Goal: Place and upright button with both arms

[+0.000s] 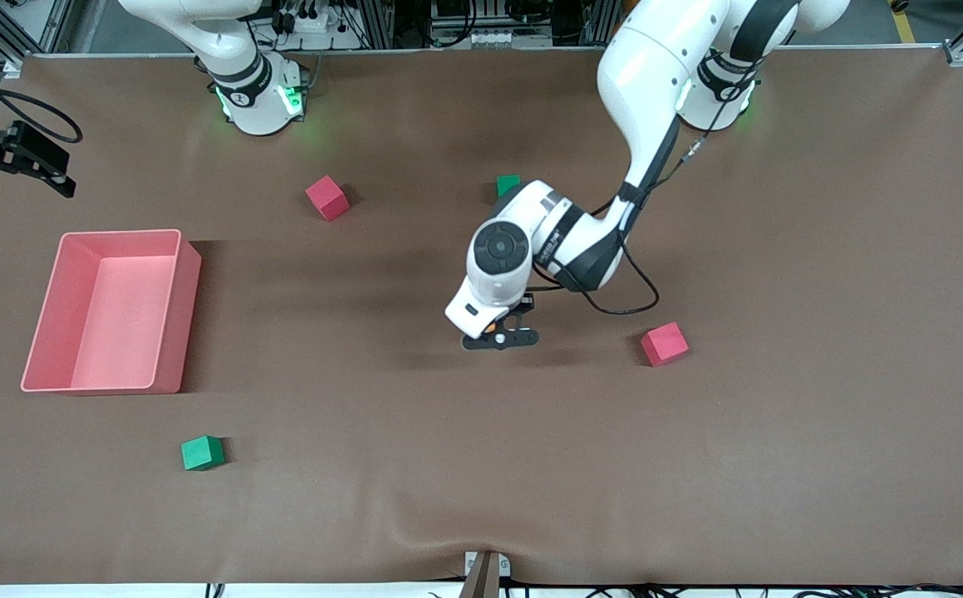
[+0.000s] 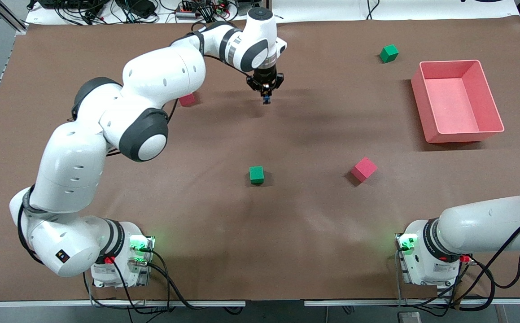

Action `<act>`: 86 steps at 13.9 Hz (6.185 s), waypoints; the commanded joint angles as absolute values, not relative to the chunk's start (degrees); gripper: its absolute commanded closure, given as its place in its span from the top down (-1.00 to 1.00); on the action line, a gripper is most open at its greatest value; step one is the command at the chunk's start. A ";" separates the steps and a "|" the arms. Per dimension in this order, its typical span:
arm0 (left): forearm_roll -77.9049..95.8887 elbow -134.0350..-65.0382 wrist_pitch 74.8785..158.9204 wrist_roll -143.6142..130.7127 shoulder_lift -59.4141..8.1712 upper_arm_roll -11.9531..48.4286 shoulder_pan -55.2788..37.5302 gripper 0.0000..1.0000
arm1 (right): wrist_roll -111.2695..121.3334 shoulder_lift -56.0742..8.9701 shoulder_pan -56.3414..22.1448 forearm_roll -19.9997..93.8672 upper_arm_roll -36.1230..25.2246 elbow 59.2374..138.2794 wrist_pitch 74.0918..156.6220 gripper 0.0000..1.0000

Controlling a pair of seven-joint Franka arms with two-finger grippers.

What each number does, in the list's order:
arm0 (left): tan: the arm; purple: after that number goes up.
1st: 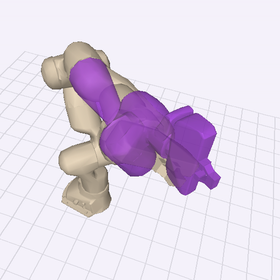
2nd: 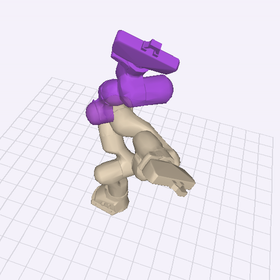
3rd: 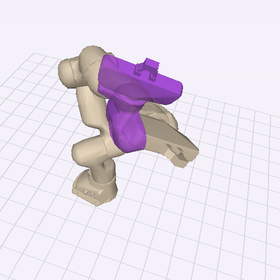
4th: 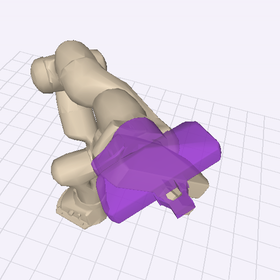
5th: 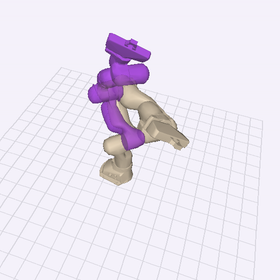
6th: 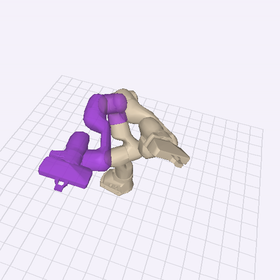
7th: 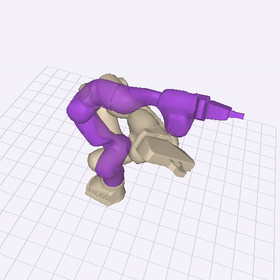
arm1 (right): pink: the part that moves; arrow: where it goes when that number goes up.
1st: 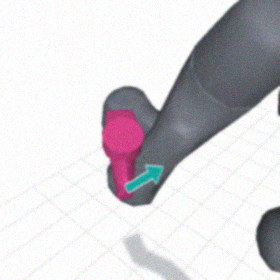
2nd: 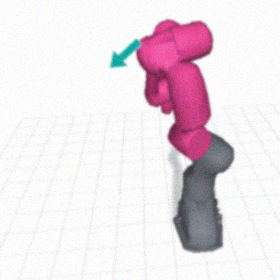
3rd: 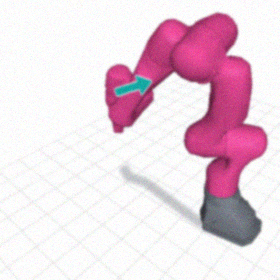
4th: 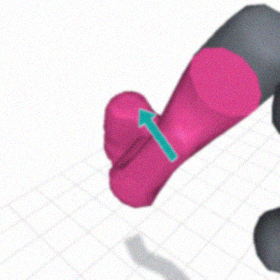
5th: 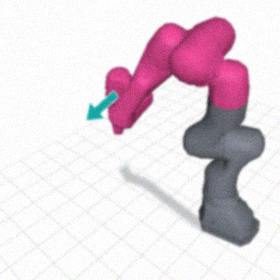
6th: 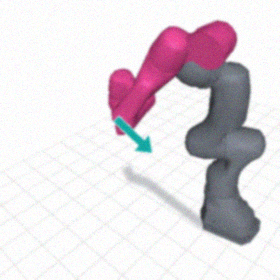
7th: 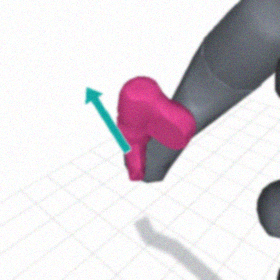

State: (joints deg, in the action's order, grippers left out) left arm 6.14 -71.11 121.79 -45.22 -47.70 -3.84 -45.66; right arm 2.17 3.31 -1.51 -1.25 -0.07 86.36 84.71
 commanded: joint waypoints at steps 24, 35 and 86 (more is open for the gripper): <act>-54.19 -73.56 160.32 -98.74 -57.04 -18.72 -64.33 -1.00 | 2.99 2.64 -1.49 -1.76 -0.35 85.25 83.85 1.00; -67.32 -73.56 147.05 -118.83 -60.29 -18.72 -69.60 -1.00 | 2.99 2.64 -1.49 -1.67 -0.44 85.34 83.76 1.00; -4.05 -76.46 93.36 -48.73 -16.71 -6.15 -47.39 1.00 | 2.99 2.37 -1.49 -1.67 -0.53 85.34 84.37 1.00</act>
